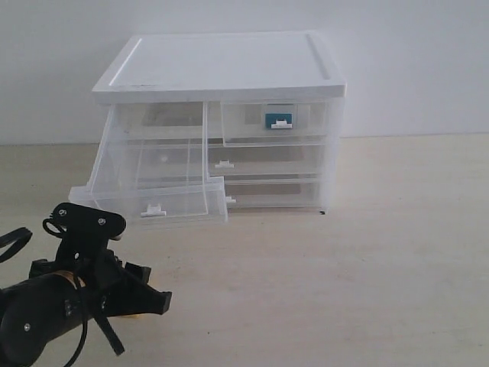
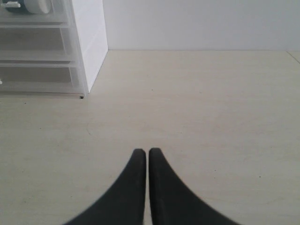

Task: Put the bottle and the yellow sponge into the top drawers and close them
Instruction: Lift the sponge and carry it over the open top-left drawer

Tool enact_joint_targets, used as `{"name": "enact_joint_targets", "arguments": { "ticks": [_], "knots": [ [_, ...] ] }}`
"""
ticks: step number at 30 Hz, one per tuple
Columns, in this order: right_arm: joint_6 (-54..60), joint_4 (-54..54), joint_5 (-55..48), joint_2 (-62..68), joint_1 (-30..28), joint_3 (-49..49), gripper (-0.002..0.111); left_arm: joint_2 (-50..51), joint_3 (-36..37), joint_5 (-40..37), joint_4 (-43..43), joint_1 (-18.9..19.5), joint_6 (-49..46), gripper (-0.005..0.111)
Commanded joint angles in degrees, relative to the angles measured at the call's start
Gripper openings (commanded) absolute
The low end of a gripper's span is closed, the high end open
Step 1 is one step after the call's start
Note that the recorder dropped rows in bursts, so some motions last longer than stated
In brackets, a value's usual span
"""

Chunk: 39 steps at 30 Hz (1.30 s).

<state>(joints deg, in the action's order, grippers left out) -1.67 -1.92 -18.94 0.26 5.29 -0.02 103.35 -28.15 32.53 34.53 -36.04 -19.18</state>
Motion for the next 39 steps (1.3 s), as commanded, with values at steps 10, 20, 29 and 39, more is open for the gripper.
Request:
{"name": "enact_joint_targets", "arguments": {
  "ticks": [10, 20, 29, 39],
  "knots": [
    [0.2, 0.1, 0.5, -0.3, -0.1, 0.0, 0.0, -12.4, 0.1, -22.0, 0.6, 0.1, -4.4, 0.004],
    [0.2, 0.1, 0.5, -0.3, -0.1, 0.0, 0.0, -28.4, 0.1, -34.3, 0.1, 0.1, -6.9, 0.004],
    [0.2, 0.1, 0.5, -0.3, -0.1, 0.0, 0.0, -43.7, -9.8, -53.9, 0.0, 0.1, -16.9, 0.004],
    [0.2, 0.1, 0.5, -0.3, -0.1, 0.0, 0.0, -42.0, -23.5, -50.0, -13.5, 0.6, -9.1, 0.004]
  ]
}}
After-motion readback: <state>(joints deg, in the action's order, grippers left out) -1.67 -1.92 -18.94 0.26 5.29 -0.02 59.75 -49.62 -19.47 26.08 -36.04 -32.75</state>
